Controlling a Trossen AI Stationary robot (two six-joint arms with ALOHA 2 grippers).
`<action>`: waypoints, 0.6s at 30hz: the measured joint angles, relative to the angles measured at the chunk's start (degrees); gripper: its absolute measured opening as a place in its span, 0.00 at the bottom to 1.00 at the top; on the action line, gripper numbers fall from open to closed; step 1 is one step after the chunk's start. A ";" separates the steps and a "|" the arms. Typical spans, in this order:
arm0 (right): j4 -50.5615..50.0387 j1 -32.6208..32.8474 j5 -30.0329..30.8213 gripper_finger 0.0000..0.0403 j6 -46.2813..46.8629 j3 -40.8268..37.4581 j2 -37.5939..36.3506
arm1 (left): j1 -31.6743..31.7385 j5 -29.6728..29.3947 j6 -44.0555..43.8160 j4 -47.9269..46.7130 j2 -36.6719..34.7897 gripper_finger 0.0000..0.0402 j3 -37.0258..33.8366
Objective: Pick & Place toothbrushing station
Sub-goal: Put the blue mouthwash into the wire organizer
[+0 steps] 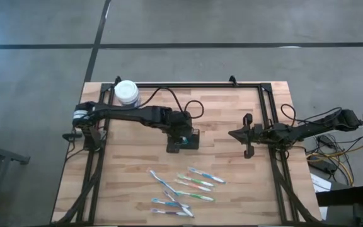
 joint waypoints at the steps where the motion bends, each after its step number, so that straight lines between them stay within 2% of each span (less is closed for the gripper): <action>1: 0.01 0.00 0.02 0.02 -0.01 0.00 0.00 | 0.09 0.50 0.00 0.82 0.00 0.25 -0.43; 18: 0.20 0.00 1.05 0.02 -0.04 0.00 -0.01 | 0.13 1.98 1.03 5.15 1.59 0.25 -2.25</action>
